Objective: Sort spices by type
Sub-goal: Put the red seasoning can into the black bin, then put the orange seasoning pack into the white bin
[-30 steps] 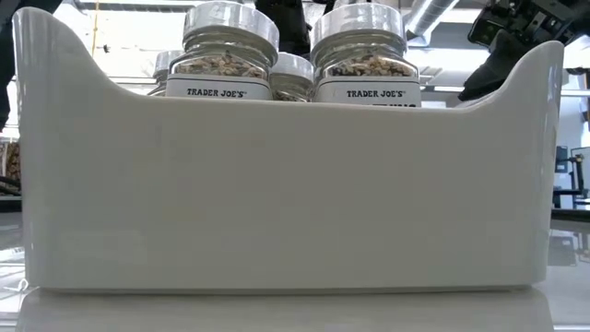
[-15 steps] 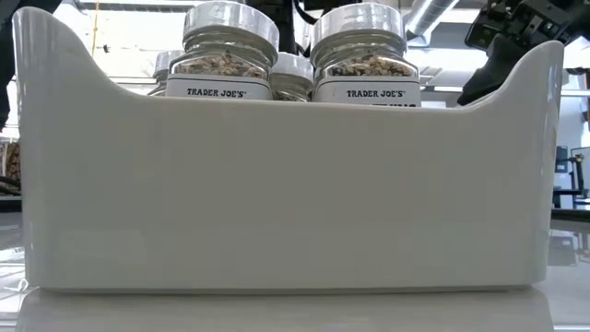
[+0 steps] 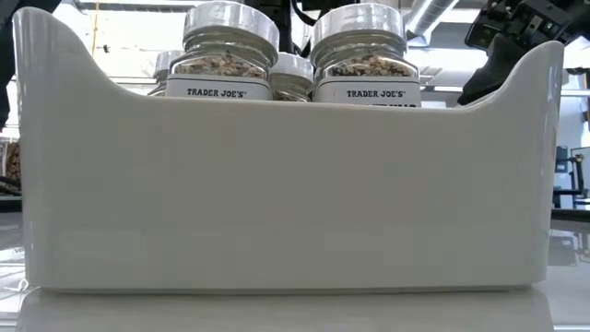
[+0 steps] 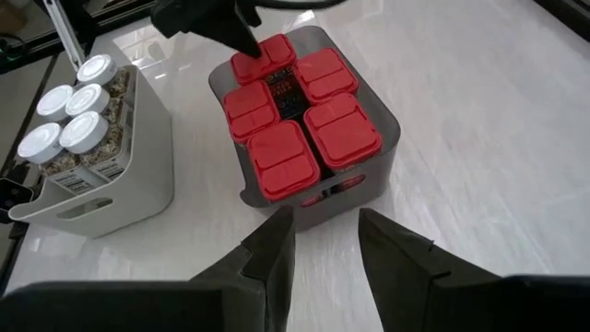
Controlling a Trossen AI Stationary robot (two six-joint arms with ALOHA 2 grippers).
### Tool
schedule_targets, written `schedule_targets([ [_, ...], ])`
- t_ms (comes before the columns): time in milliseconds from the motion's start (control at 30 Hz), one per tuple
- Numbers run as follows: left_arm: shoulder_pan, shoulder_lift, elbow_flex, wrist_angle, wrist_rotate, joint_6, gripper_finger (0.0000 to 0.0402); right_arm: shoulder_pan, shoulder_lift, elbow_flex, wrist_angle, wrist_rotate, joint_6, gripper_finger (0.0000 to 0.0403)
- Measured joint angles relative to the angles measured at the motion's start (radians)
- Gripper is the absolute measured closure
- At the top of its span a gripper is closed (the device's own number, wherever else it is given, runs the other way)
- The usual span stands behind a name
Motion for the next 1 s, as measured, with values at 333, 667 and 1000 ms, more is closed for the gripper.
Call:
schedule_targets([
  [333,-0.008,-0.153,-0.001,-0.009,-0.118,0.072,0.0129,0.000,0.000,0.000,0.000,0.000,0.000,0.0254],
  [667,-0.010,-0.212,-0.001,0.065,-0.102,0.309,0.0129,0.000,0.000,0.000,0.000,0.000,0.000,0.0254],
  [1000,-0.017,-0.213,-0.001,0.086,-0.176,0.289,0.0129,0.000,0.000,0.000,0.000,0.000,0.027,0.0254],
])
